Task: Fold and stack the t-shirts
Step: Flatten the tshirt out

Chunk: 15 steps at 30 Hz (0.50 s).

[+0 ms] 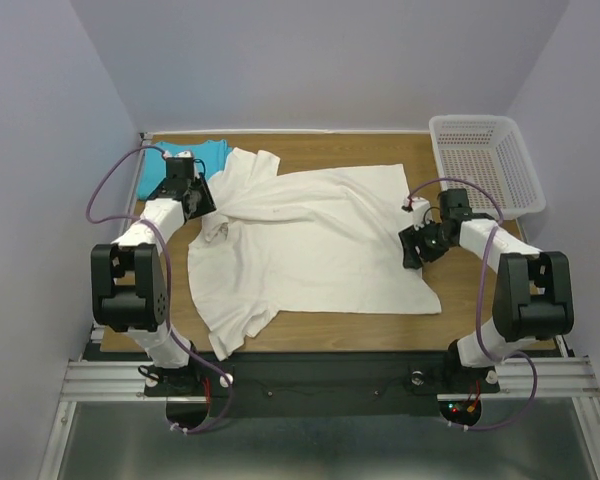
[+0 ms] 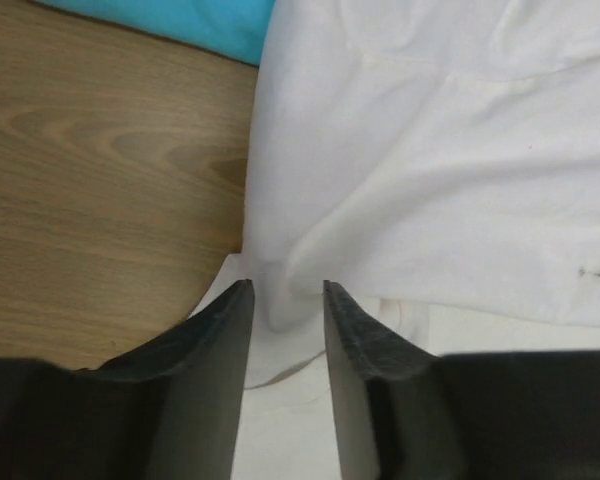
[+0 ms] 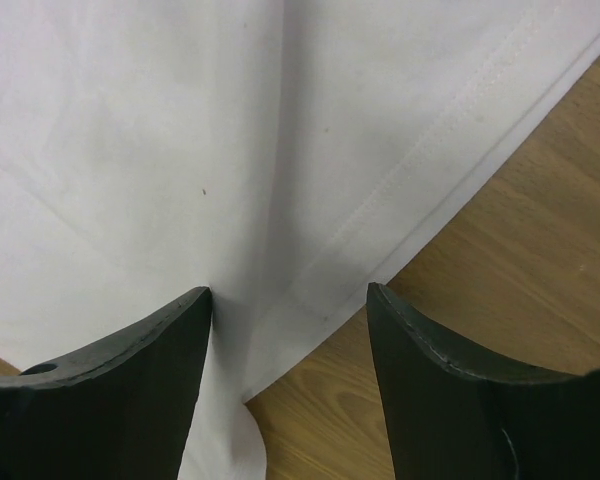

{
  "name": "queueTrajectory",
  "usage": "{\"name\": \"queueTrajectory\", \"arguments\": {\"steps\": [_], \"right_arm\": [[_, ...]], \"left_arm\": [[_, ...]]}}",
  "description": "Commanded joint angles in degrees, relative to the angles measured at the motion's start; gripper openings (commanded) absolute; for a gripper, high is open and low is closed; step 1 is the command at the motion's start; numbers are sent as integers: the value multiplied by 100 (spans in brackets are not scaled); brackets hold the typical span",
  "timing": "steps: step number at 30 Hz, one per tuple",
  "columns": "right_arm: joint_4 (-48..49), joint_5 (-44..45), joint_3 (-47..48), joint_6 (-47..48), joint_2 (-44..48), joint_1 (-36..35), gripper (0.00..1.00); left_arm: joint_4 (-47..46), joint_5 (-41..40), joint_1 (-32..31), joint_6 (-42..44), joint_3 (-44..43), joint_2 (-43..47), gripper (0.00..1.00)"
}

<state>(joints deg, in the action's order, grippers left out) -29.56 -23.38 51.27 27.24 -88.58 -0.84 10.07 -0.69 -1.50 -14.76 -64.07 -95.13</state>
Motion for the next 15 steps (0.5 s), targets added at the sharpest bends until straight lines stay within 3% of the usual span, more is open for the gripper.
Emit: {"name": "queueTrajectory", "arguments": {"steps": [1, 3, 5, 7, 15], "right_arm": [[-172, 44, 16, 369, 112, -13, 68], [-234, 157, -11, 501, 174, -13, 66], [-322, 254, -55, 562, 357, -13, 66], [-444, 316, -73, 580, 533, -13, 66], [-1244, -132, -257, 975, 640, -13, 55]], "left_arm": [[-268, 34, 106, -27, 79, 775, 58], [-260, -19, 106, 0, 97, 1196, 68], [-216, -19, 245, 0, 149, 1522, 72], [-120, 42, 308, -96, 324, 2022, 73], [337, 1790, 317, -1388, 1764, 2789, 69]]}}
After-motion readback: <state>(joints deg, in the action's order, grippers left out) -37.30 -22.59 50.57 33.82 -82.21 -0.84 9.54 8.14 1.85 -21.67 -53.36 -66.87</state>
